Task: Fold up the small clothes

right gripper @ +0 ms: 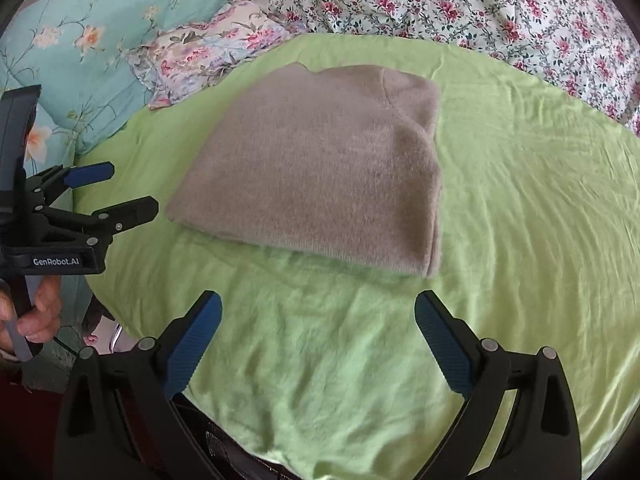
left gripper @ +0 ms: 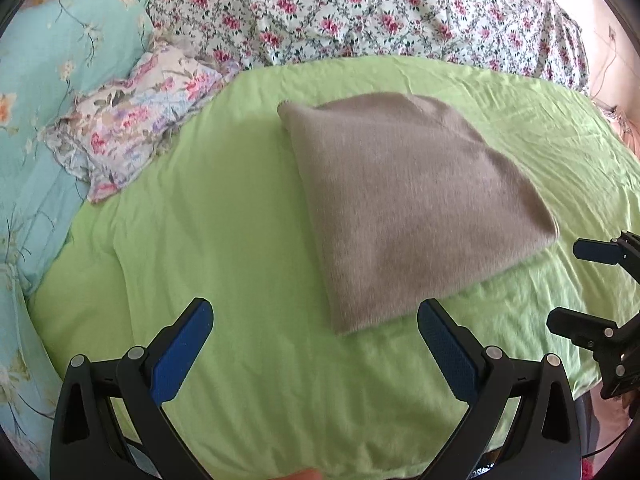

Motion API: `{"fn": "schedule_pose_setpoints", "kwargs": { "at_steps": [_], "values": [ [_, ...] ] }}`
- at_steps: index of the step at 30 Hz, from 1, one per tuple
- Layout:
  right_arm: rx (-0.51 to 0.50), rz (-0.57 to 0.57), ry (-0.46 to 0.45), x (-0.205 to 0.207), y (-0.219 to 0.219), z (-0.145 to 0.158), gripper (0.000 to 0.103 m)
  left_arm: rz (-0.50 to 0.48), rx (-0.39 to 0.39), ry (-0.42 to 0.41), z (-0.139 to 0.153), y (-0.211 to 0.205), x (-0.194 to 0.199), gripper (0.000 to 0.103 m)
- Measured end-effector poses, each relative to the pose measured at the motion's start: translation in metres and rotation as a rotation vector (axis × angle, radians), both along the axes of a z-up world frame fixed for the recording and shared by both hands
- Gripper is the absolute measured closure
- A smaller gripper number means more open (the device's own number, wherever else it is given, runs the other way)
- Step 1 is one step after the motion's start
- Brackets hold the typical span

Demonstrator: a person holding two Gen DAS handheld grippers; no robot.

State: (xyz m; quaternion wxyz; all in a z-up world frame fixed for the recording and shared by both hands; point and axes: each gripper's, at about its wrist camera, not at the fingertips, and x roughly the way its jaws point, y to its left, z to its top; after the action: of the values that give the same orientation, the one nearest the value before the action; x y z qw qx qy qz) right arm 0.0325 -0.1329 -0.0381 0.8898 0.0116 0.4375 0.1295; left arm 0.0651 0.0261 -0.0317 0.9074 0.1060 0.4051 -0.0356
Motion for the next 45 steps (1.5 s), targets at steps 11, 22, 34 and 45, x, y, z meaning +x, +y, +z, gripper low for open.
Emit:
{"fn": "schedule_pose_setpoints", "kwargs": {
  "at_steps": [11,22,34,45],
  "values": [
    [0.005,0.013,-0.034,0.036,0.001,0.019,0.005,0.046,0.028,-0.024,0.009,-0.005,0.017,0.001],
    [0.014,0.011,-0.007,0.054,-0.001,0.017,0.004,0.056,0.036,-0.018,0.009,-0.011,0.031,0.001],
    [0.026,-0.003,-0.007,0.070,-0.005,0.022,0.004,0.057,0.022,-0.019,0.013,-0.014,0.042,0.001],
    [0.036,-0.009,-0.009,0.081,-0.010,0.024,0.003,0.057,0.018,-0.017,0.015,-0.017,0.052,0.001]
  ]
}}
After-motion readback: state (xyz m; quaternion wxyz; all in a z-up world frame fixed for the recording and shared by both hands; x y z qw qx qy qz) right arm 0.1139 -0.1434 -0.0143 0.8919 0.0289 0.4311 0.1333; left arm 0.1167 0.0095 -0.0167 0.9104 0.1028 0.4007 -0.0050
